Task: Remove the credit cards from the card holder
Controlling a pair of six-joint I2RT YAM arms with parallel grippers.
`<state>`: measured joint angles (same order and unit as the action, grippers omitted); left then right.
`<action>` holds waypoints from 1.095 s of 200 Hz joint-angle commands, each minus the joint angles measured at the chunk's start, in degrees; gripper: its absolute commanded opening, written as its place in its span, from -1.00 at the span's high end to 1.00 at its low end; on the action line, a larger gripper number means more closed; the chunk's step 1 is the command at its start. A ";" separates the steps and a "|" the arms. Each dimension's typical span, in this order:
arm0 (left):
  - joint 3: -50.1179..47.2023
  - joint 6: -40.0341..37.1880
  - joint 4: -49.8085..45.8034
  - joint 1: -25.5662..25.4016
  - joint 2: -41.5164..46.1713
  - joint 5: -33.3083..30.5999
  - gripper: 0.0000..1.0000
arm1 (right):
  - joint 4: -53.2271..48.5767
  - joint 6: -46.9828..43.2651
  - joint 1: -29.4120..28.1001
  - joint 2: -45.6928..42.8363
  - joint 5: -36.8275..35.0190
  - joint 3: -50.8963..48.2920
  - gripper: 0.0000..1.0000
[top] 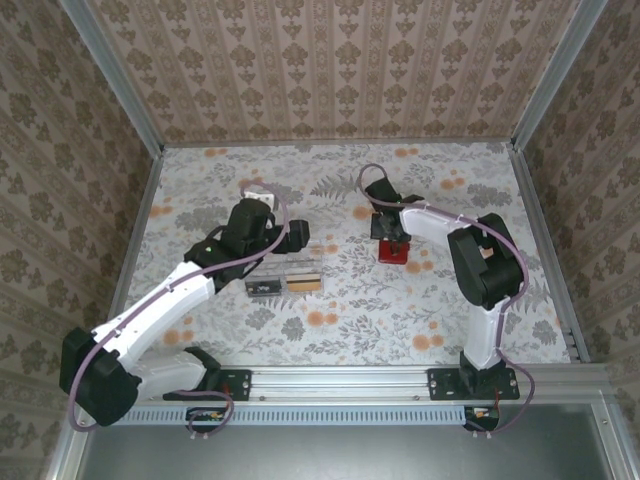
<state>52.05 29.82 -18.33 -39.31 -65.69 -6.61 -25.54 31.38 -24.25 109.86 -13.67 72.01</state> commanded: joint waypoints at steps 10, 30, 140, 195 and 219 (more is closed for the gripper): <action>-2.53 3.57 4.48 -3.58 1.79 0.19 -1.00 | -1.93 1.21 -0.96 -6.36 1.48 -3.82 -0.15; -3.69 5.64 7.28 -6.61 1.21 -0.48 -1.00 | -4.00 -2.29 -1.66 -10.28 0.45 -4.62 -0.24; -4.77 7.70 9.62 -10.69 -1.81 -3.91 -1.00 | -7.22 -6.60 -3.17 -8.48 -4.55 -5.22 0.12; -5.93 7.35 8.81 -10.60 -0.08 -6.17 -1.00 | -7.89 -6.98 -3.19 -4.36 -6.13 -4.14 0.15; -6.11 7.06 8.42 -10.52 0.54 -6.49 -1.00 | -8.75 -6.72 -3.13 -3.29 -6.63 -3.91 0.19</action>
<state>46.61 36.47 -8.97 -49.54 -66.92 -11.35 -31.64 25.23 -27.27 104.84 -17.50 66.85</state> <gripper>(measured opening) 0.998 0.409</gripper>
